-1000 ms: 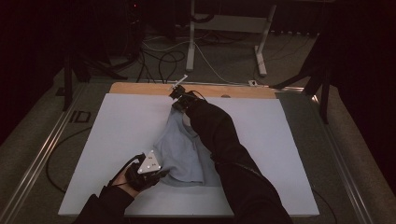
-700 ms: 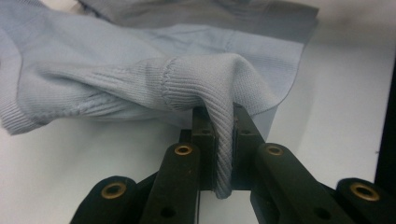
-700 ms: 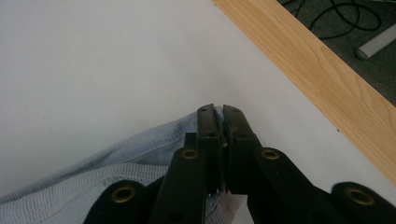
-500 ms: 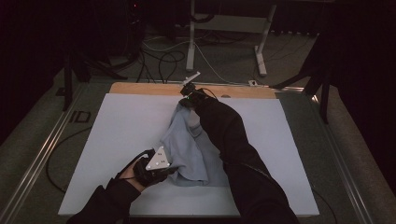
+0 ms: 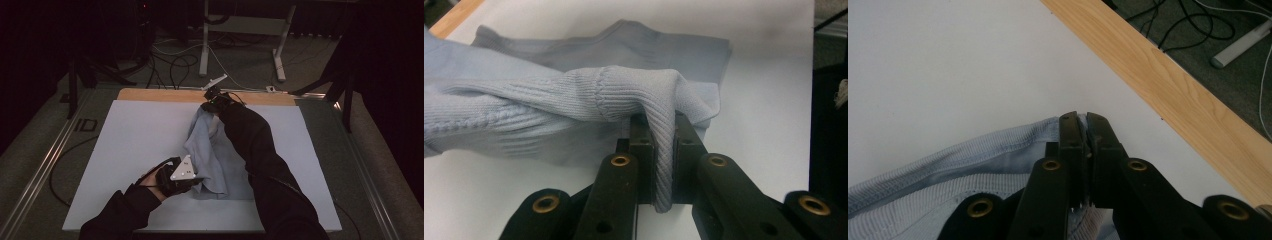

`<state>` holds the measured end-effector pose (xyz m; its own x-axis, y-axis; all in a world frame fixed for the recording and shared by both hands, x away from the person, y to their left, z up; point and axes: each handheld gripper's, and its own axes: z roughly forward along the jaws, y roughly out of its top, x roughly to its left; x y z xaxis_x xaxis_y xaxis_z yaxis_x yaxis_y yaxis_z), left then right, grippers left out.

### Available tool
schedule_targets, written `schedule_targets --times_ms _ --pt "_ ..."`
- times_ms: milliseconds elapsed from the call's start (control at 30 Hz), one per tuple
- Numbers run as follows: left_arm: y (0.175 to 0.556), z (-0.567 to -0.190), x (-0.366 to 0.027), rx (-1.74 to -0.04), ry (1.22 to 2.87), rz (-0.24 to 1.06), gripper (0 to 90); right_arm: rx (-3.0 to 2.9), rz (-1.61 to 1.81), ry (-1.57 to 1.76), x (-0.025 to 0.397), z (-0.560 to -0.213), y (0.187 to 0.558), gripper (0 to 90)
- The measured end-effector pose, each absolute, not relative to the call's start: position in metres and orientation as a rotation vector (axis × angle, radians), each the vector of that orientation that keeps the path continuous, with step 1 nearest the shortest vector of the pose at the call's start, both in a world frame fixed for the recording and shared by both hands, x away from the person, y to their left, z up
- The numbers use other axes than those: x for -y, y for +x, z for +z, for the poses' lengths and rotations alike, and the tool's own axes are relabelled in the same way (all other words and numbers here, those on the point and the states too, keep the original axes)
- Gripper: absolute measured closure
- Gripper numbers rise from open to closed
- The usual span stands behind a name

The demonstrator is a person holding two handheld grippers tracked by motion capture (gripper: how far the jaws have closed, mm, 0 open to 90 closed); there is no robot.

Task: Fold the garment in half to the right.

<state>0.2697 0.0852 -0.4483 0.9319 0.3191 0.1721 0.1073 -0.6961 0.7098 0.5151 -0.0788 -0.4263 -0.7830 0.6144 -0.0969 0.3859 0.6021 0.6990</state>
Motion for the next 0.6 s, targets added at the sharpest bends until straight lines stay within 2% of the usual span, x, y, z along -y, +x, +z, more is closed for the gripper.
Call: schedule_targets --times_ms 600 --pt "0.278 -0.447 -0.039 -0.177 2.367 0.337 85.0 -2.451 1.004 0.880 0.124 -0.422 0.513 87.4"
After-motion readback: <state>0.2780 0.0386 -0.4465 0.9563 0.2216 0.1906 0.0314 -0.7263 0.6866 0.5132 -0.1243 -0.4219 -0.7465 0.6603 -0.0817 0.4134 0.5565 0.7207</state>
